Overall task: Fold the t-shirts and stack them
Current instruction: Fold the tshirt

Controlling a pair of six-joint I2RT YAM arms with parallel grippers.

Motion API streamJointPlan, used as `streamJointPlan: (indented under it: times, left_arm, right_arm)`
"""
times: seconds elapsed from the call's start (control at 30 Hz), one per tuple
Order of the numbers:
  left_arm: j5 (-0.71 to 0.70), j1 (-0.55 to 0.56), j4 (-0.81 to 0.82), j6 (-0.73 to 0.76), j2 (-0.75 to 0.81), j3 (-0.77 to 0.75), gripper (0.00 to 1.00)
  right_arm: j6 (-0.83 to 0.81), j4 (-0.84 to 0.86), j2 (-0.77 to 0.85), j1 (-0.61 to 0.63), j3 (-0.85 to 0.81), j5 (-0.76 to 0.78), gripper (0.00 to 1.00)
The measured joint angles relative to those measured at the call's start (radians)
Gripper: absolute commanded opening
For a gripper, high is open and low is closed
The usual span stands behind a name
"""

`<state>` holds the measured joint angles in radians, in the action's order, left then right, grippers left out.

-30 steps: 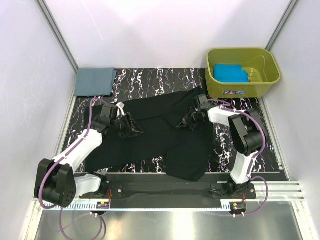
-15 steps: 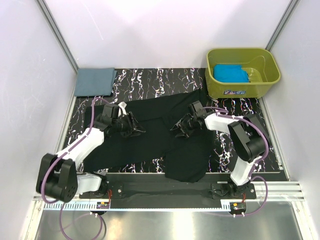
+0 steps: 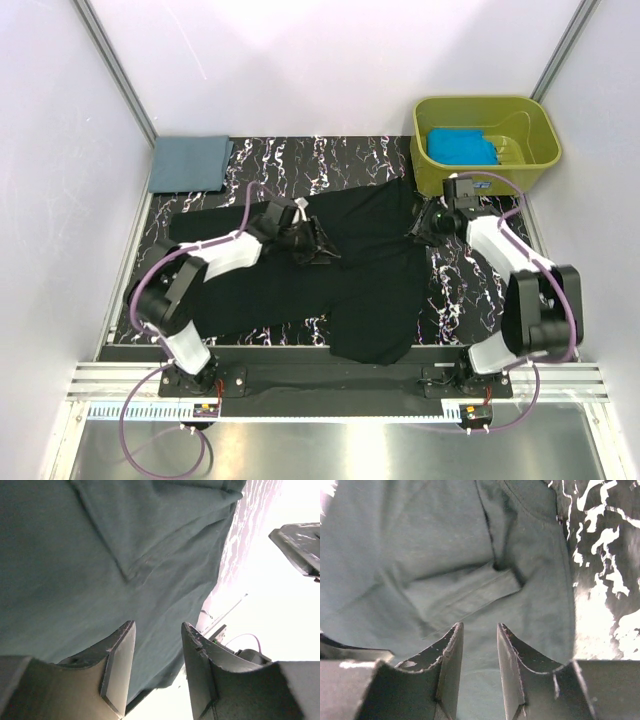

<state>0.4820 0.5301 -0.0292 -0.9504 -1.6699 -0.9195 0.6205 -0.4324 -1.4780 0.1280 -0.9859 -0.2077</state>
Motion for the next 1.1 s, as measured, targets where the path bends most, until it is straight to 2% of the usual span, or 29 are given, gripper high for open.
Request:
streamJointPlan:
  times: [0.2, 0.33, 0.5, 0.63, 0.9, 1.1]
  left_arm:
    - [-0.044, 0.034, 0.031, -0.057, -0.098, -0.057, 0.43]
    - [-0.067, 0.048, 0.040, -0.096, -0.162, -0.089, 0.43]
    - [-0.079, 0.063, 0.024, -0.121, -0.203, -0.094, 0.46]
    - [-0.080, 0.066, 0.010, -0.123, -0.224, -0.123, 0.45]
    - [-0.082, 0.066, 0.010, -0.132, -0.237, -0.151, 0.39]
    - [-0.084, 0.069, -0.005, -0.146, -0.257, -0.161, 0.43]
  right_arm:
    - [-0.163, -0.007, -0.151, -0.006, -0.058, 0.002, 0.49]
    - [-0.225, -0.010, -0.216, -0.024, -0.083, -0.010, 0.46]
    - [-0.261, -0.005, -0.272, -0.031, -0.116, -0.040, 0.34]
    - [-0.269, -0.002, -0.304, -0.031, -0.134, -0.049, 0.30]
    - [-0.270, 0.002, -0.337, -0.031, -0.142, -0.065, 0.27]
    - [-0.274, 0.003, -0.351, -0.031, -0.142, -0.067, 0.27]
